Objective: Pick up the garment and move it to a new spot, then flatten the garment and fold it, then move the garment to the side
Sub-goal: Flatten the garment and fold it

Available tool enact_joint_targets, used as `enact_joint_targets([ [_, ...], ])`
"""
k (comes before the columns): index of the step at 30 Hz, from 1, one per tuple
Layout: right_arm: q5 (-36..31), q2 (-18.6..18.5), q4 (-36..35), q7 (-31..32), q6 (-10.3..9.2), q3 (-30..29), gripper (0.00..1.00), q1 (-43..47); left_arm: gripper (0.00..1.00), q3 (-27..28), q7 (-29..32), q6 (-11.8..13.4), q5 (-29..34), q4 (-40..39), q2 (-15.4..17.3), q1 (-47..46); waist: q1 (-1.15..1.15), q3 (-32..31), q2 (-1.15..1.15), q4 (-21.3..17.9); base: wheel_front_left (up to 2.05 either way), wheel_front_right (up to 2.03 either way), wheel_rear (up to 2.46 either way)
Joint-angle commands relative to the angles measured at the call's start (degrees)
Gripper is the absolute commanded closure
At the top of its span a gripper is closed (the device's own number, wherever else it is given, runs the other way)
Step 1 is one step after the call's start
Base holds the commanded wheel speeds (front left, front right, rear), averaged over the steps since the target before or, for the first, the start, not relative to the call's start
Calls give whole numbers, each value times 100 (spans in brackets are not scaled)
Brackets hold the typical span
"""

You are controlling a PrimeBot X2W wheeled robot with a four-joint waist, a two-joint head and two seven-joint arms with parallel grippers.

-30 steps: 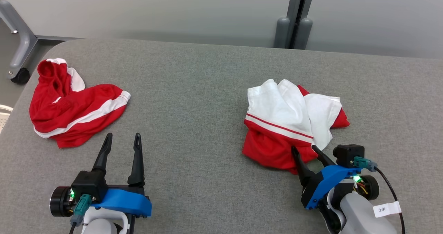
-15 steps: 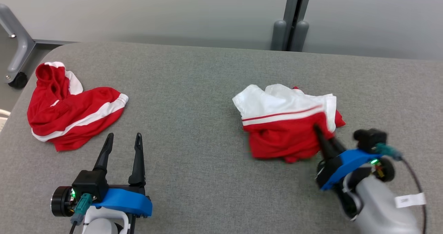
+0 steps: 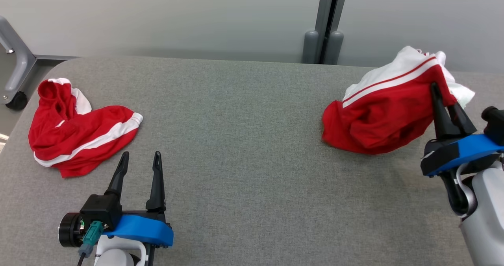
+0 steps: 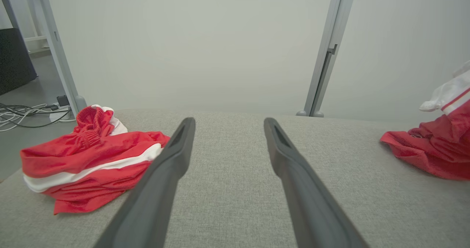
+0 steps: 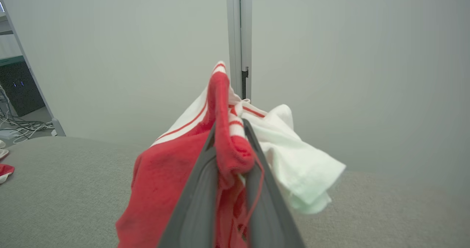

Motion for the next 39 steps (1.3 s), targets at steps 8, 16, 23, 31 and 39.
enact_joint_targets([
  [8,-237,405,-412,57,3,738,100,83,0,-130,-15,21,-172,-25,-7,31,0,-40,-1,126,0,0,0],
  [16,-370,1147,-119,129,3,2183,100,133,0,-225,-15,62,-294,-16,-7,49,0,2,-1,369,0,0,0],
  [23,-163,1482,418,55,3,3398,100,88,0,-297,-15,95,-352,-13,-8,63,0,59,-1,537,0,0,0],
  [31,425,1515,507,-15,3,4345,0,137,0,-287,-15,146,-385,-17,-8,102,0,77,-1,456,0,0,0],
  [39,46,1480,77,-28,3,3602,0,324,0,-207,-15,161,-346,-40,-7,129,0,-19,-1,106,0,0,0],
])
